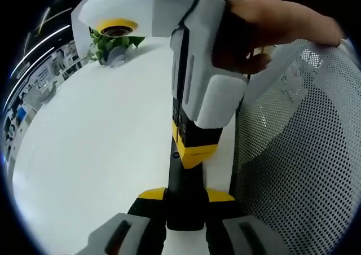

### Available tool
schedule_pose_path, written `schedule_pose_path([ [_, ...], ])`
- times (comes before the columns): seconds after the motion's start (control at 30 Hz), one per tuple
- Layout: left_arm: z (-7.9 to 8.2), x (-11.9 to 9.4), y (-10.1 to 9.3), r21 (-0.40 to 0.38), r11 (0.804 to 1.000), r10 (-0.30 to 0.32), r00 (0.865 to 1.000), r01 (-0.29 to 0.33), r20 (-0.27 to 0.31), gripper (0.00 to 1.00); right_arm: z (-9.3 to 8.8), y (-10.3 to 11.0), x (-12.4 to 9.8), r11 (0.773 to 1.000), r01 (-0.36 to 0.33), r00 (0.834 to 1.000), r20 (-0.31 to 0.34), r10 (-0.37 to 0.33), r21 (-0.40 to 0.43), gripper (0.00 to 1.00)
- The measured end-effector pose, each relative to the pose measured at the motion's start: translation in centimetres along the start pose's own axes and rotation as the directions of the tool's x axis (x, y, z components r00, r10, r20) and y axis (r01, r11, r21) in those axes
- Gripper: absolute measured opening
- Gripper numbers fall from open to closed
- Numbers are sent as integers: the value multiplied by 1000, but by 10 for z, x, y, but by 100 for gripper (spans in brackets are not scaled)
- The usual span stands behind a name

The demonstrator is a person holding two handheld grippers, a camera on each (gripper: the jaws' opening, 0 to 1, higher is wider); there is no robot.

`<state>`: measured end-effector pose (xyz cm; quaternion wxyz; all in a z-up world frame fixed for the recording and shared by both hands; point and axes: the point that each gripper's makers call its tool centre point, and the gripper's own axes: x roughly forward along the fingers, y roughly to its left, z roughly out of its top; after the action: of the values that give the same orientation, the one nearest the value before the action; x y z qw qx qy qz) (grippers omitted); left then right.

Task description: Press the specified remote control buttons in sequence, fully releasing each button before pressing the next.

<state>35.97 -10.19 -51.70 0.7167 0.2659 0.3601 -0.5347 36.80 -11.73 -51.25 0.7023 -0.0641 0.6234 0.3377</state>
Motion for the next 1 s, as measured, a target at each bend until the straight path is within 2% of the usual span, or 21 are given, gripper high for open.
schedule_pose_path([
  [0.2,0,0,0,-2,1000,0,1000,0,1,25,-1,3,0,999,22,1000,4,-22,-27,0],
  [0.33,0,0,0,-2,1000,1,1000,-1,2,25,-2,5,-2,997,63,998,-14,-64,-50,0],
  [0.37,1,0,0,-2,1000,2,1000,-2,2,25,-2,4,-3,993,84,996,-19,-86,-82,0],
  [0.4,1,0,0,-3,1000,1,1000,-1,1,25,4,1,-1,985,107,994,9,-107,-138,0],
  [0.47,1,0,0,-3,1000,2,1000,-2,2,25,0,5,-2,991,88,996,-18,-91,-97,0],
  [0.6,1,0,0,-3,1000,3,1000,-3,3,25,0,3,-2,999,31,999,6,-31,-22,0],
  [0.83,1,0,0,-7,1000,4,1000,-4,8,25,0,2,-1,1000,9,1000,5,-9,12,0],
  [1.0,1,0,0,-7,1000,5,1000,-5,9,25,-1,4,-3,1000,12,1000,6,-12,2,0],
])
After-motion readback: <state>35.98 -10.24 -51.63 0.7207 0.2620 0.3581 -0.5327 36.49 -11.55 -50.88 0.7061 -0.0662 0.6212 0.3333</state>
